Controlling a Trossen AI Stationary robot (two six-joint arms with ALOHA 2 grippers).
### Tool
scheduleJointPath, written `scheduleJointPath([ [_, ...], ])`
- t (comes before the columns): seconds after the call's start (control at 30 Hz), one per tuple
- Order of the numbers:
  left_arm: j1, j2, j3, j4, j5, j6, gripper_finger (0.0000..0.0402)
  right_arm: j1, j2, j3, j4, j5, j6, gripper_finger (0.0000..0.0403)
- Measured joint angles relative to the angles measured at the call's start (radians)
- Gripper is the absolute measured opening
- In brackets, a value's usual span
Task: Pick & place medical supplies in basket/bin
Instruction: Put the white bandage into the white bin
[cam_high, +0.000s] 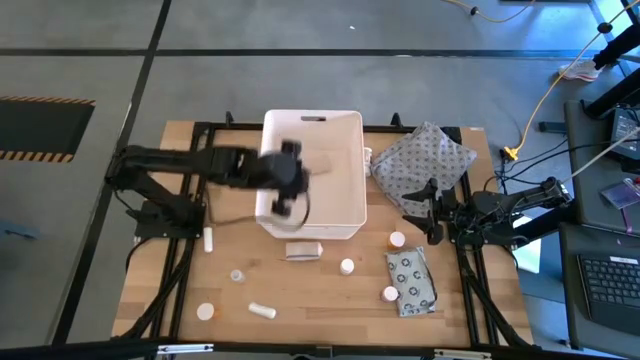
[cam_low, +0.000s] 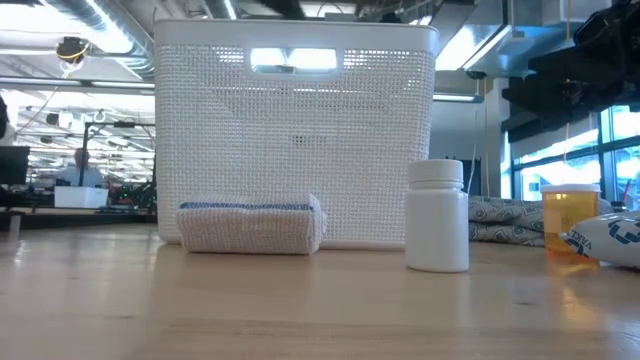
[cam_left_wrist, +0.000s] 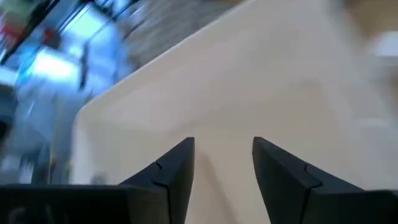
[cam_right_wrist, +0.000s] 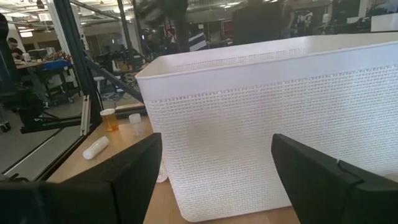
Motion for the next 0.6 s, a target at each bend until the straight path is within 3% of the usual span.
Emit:
scheduleJointPath([
  [0.13, -0.146, 0.006, -0.025, 0.002, 0.002, 0.025, 0.0157, 0.0, 0.0, 0.0, -0.001, -0.001, 0.0, 0.0304],
  [0.33, -0.305, 0.042, -0.028, 0.01, -0.001, -0.054, 0.0159, 0.0, 0.0, 0.0, -0.001, -0.003, -0.022, 0.0304],
  [0.6, -0.413, 0.15, -0.028, 0.016, -0.002, -0.101, 0.0159, 0.0, 0.0, 0.0, -0.001, -0.003, 0.005, 0.0304],
])
